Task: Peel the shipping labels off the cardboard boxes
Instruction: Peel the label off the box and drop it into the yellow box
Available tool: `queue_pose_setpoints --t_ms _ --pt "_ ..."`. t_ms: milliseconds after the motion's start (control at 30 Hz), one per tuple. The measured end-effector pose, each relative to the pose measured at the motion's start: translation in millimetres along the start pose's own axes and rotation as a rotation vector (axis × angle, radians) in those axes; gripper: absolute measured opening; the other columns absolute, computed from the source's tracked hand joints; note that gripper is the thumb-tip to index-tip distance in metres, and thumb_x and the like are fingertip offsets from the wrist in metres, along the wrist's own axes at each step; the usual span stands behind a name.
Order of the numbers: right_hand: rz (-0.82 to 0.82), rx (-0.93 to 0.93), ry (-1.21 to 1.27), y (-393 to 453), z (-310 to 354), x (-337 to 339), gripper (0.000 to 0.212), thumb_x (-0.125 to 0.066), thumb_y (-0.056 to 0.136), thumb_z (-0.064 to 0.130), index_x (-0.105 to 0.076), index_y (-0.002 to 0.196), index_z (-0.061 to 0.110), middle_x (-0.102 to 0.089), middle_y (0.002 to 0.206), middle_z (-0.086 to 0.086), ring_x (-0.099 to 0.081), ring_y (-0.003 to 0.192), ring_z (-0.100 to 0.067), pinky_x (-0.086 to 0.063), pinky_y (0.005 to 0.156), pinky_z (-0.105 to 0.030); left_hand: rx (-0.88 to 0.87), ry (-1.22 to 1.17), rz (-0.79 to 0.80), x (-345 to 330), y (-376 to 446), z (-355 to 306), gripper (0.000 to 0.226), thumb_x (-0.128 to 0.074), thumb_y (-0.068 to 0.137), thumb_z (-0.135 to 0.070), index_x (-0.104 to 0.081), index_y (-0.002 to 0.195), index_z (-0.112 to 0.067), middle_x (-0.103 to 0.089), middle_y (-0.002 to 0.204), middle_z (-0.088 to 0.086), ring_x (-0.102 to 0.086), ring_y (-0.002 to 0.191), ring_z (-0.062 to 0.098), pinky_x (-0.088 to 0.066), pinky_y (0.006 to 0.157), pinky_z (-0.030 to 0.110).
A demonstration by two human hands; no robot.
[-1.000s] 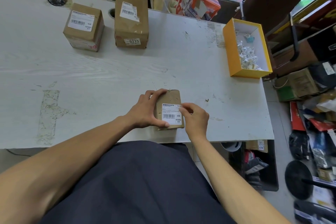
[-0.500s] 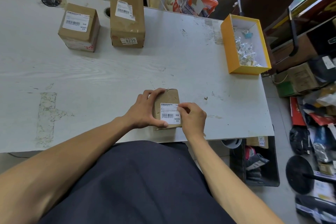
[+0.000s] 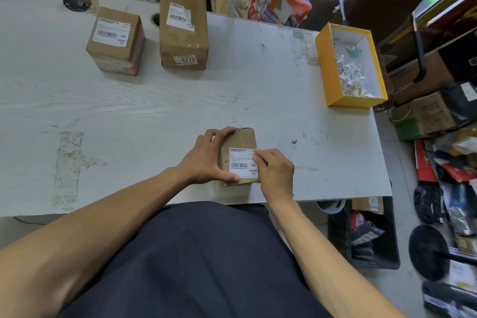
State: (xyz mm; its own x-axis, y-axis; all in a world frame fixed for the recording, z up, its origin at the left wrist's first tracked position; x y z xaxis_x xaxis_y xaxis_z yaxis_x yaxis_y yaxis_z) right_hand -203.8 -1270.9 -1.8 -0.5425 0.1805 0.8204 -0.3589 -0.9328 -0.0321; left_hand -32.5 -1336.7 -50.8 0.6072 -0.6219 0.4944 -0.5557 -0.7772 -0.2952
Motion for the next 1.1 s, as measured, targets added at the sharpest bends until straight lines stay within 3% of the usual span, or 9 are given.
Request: queue_pose_setpoints --t_ms 267,467,633,833,1100 --pt "0.073 0.033 -0.029 8.3 1.3 2.8 0.015 -0.065 0.089 0.012 -0.075 0.099 0.008 -0.072 0.099 -0.003 -0.064 0.089 -0.016 -0.043 0.079 -0.019 -0.005 0.007 -0.001 -0.5 1.0 1.7 0.117 -0.087 0.051 -0.059 -0.018 0.145 -0.05 -0.03 0.141 -0.007 -0.031 0.127 0.017 -0.038 0.099 0.036" --pt "0.123 0.014 -0.026 15.3 2.7 4.7 0.013 -0.067 0.087 0.012 -0.075 0.096 0.009 -0.072 0.096 -0.003 -0.064 0.086 -0.016 -0.049 0.081 -0.025 0.001 -0.001 0.003 -0.4 0.9 1.1 0.118 -0.08 0.046 -0.068 -0.017 0.144 -0.052 -0.03 0.14 -0.006 -0.031 0.127 0.018 -0.037 0.101 0.037" --pt "0.168 -0.001 -0.021 21.3 3.6 4.9 0.011 -0.067 0.086 0.01 -0.076 0.091 0.01 -0.071 0.09 -0.004 -0.063 0.082 -0.016 -0.045 0.076 -0.022 -0.001 -0.006 0.001 -0.3 0.9 1.7 0.118 -0.082 0.046 -0.067 -0.017 0.144 -0.052 -0.03 0.14 -0.006 -0.032 0.128 0.02 -0.037 0.102 0.038" --pt "0.287 -0.104 0.053 31.2 3.0 8.8 0.006 -0.07 0.081 0.009 -0.072 0.083 0.014 -0.07 0.081 0.002 -0.063 0.077 -0.013 -0.051 0.075 -0.027 0.005 -0.014 0.001 0.0 0.1 1.1 0.118 -0.082 0.047 -0.066 -0.017 0.144 -0.053 -0.03 0.141 -0.006 -0.031 0.129 0.02 -0.038 0.105 0.041" --pt "0.427 -0.17 0.075 46.4 6.8 15.0 0.006 -0.074 0.077 0.006 -0.071 0.076 0.011 -0.072 0.076 -0.008 -0.064 0.065 -0.015 -0.054 0.069 -0.029 -0.001 0.003 0.016 1.1 0.2 0.3 0.117 -0.083 0.048 -0.065 -0.016 0.143 -0.053 -0.03 0.142 -0.005 -0.031 0.13 0.02 -0.037 0.106 0.04"
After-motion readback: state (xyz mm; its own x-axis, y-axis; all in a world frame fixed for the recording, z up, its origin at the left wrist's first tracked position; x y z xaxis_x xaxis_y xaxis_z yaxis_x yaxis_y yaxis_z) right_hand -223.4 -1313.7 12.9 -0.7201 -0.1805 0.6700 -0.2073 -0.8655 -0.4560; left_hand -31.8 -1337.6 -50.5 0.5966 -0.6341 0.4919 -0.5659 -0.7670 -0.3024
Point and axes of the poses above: each hand's wrist, its own y-axis towards the middle knuckle, its own x-axis out of the back of the hand, z = x × y, the point moved 4 cm from there along y, towards the middle knuckle
